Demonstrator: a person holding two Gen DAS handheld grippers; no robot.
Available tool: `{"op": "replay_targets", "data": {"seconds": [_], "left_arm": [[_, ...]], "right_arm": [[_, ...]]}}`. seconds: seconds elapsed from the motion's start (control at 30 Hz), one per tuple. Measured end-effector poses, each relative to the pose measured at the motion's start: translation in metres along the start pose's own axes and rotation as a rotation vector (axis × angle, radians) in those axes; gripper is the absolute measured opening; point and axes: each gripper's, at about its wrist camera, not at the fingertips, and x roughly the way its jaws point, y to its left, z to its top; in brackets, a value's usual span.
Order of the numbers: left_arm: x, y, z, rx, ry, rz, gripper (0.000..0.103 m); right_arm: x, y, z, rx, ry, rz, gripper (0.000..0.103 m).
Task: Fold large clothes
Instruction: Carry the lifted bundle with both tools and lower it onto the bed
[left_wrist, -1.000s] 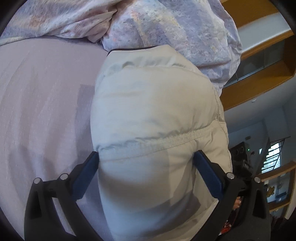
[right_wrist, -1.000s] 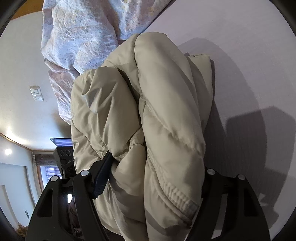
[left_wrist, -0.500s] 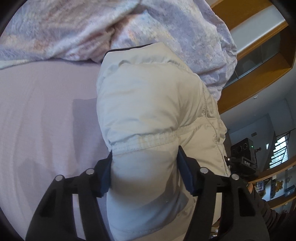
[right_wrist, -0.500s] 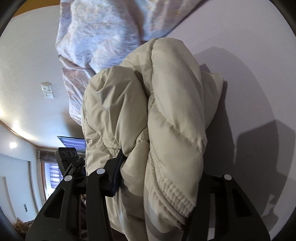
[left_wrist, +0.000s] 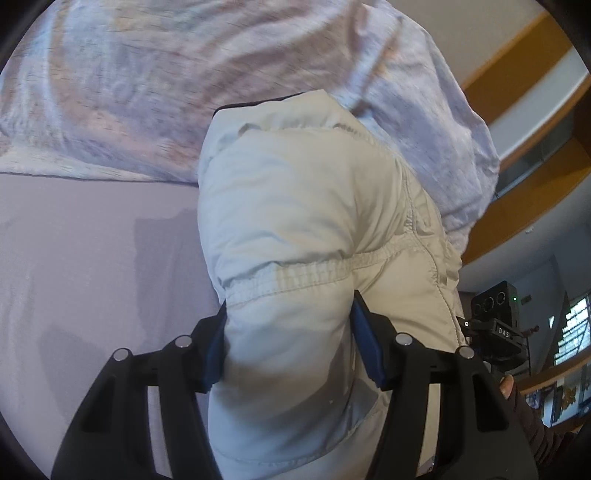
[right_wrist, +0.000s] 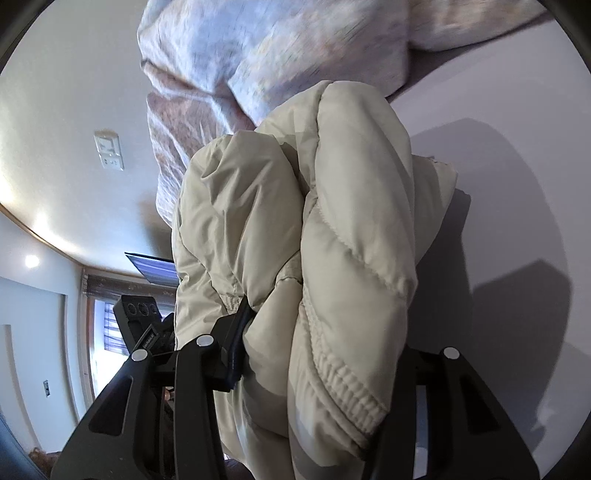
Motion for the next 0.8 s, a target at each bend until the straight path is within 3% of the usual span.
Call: {"op": "replay_targets", "data": {"seconds": [0.33,0.7,0.8], "left_arm": [[-0.007,0.027,0.011,-0.012,-0.013,0.038,0.059],[0.009,0.027,0.013,0.023,-0.021,0.109,0.062],[0.011,0.024,0.014,0.042,-0.021,0.137,0.065]], "right_arm": [[0.032,0.029,0.002,-0.059,0.015,-0.088,0.044],[0.035,0.022,-0.003,-0.039,0.004,-0.173,0.044],[0.035,0.02,-0.007,-0.024,-0.006,-0.204,0.049]]}}
